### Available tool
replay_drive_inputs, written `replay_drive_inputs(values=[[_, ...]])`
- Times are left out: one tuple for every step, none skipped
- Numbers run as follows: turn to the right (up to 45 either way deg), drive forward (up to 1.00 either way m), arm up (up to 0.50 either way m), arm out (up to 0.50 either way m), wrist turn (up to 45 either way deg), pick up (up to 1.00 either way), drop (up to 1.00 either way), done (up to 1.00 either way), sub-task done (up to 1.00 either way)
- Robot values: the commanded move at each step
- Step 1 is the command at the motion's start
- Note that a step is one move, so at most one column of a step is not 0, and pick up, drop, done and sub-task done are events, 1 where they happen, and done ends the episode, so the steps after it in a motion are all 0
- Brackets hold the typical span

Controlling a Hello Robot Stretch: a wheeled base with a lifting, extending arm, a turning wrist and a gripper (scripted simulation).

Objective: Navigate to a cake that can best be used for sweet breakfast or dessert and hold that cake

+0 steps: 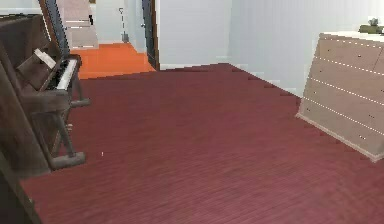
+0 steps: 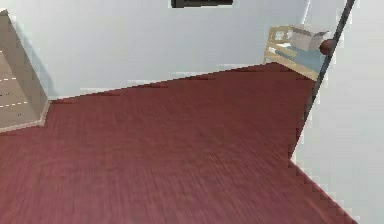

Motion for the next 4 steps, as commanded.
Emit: replay_drive_inputs(values=[[0.0, 0.7, 0.0, 0.0, 0.0, 0.0, 0.0, 0.0, 0.0], [0.0, 0.2, 0.0, 0.0, 0.0, 0.0, 0.0, 0.0, 0.0], [-24.0, 0.0, 0.0, 0.0, 0.0, 0.0, 0.0, 0.0, 0.0], [0.0, 1.0, 0.0, 0.0, 0.0, 0.0, 0.0, 0.0, 0.0]])
